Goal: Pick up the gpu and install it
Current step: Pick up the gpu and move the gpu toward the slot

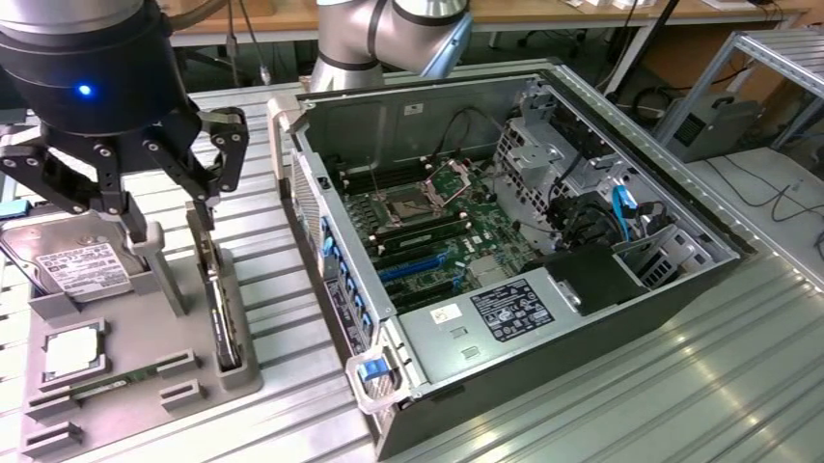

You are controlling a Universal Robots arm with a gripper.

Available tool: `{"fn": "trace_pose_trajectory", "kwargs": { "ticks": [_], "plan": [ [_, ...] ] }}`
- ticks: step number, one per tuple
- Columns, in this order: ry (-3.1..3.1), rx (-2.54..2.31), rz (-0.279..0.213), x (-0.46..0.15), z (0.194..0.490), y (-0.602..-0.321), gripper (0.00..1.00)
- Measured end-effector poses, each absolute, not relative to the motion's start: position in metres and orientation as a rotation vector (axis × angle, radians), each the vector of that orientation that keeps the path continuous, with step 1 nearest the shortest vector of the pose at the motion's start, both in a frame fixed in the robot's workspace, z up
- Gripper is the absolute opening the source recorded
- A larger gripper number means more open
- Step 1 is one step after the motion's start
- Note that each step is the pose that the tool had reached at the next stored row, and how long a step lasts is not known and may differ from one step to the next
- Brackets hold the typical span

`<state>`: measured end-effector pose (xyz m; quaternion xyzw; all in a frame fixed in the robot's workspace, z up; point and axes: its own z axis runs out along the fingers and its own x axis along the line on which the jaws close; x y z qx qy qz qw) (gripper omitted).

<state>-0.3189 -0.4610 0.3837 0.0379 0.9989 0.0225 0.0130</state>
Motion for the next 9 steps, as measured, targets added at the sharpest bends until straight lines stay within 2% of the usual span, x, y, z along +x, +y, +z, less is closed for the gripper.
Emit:
{"fn": "trace_pose_trajectory", "kwargs": {
  "ticks": [9],
  "plan": [
    [3.113, 0.118, 0.072, -0.318, 0.359, -0.461, 0.54]
  ]
}}
